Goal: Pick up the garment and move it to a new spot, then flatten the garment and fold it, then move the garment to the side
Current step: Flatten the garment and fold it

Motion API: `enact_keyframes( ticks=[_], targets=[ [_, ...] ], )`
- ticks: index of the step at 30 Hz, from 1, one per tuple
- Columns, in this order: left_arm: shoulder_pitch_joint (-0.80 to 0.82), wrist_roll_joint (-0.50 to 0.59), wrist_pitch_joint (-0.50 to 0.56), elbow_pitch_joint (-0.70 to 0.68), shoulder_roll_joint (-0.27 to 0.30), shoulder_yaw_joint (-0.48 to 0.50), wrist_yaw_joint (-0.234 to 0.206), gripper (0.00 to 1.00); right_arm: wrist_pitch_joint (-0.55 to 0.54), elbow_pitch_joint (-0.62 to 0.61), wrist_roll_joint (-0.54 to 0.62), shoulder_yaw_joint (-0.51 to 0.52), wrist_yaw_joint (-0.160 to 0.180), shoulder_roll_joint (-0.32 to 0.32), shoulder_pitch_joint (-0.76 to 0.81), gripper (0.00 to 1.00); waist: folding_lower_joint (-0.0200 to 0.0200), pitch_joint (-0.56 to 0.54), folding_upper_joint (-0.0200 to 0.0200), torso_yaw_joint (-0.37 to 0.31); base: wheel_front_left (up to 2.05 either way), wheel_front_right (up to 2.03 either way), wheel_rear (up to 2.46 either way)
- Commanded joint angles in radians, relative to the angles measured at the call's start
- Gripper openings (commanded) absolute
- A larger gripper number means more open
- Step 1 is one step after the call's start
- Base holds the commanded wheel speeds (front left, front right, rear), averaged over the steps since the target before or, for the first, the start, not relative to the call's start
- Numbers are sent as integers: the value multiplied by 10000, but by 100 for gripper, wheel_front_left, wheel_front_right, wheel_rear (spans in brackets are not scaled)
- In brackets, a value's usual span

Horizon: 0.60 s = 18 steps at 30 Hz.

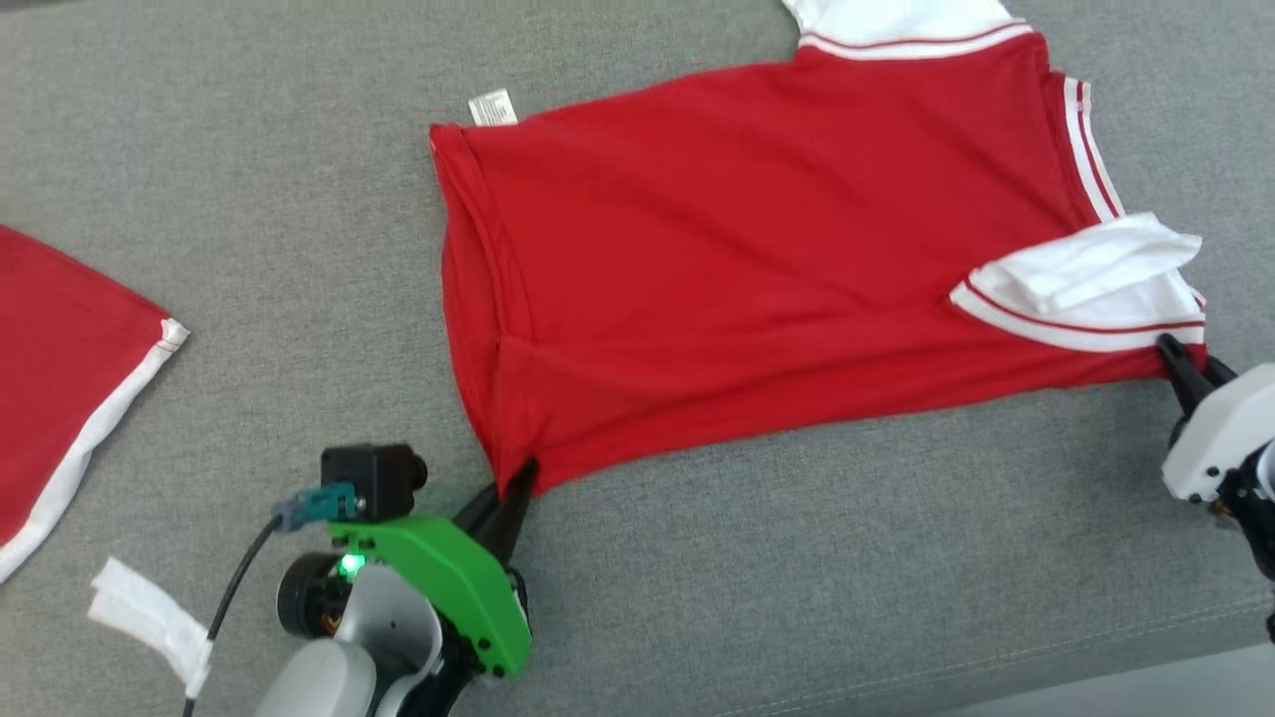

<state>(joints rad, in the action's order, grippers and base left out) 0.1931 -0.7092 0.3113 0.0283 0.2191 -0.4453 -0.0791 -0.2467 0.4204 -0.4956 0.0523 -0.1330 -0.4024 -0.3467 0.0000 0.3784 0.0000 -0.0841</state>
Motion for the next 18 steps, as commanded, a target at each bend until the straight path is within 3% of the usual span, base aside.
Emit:
enact_keyframes(
  ticks=[1,5,8,9,10,11,14,18],
  targets=[
    [-522,-146,39,-284,207,79,-75,0,-166,-158,-269,51,43,-364,367,0,0,-378,0,75,0,0,0],
    [-1792,-245,168,-1330,526,-58,-255,0,-1096,-892,-879,-87,43,-1131,1323,0,0,-514,0,117,0,0,0],
    [-2523,-373,227,-1726,428,-297,-382,0,-1664,-1331,-1175,-106,41,-1404,1916,0,0,-483,0,158,0,0,0],
    [-2623,-361,227,-1770,402,-374,-378,12,-1726,-1400,-1209,-80,41,-1411,2026,0,0,-469,0,174,0,0,0],
    [-2679,-300,175,-1802,350,-461,-419,40,-1739,-1457,-1228,-37,39,-1391,2163,36,0,-450,0,204,0,0,0],
    [-2710,-278,134,-1815,280,-522,-440,100,-1761,-1456,-1170,-3,36,-1390,2264,98,0,-437,0,248,0,0,0],
    [-2600,-102,46,-1868,207,-580,-538,100,-1853,-1628,-976,-4,29,-1539,2426,100,0,-365,0,386,0,0,0],
    [-1840,697,141,-2198,865,-298,-814,100,-1679,-2326,-758,515,32,-2186,1879,100,0,106,0,527,0,0,0]
  ],
)
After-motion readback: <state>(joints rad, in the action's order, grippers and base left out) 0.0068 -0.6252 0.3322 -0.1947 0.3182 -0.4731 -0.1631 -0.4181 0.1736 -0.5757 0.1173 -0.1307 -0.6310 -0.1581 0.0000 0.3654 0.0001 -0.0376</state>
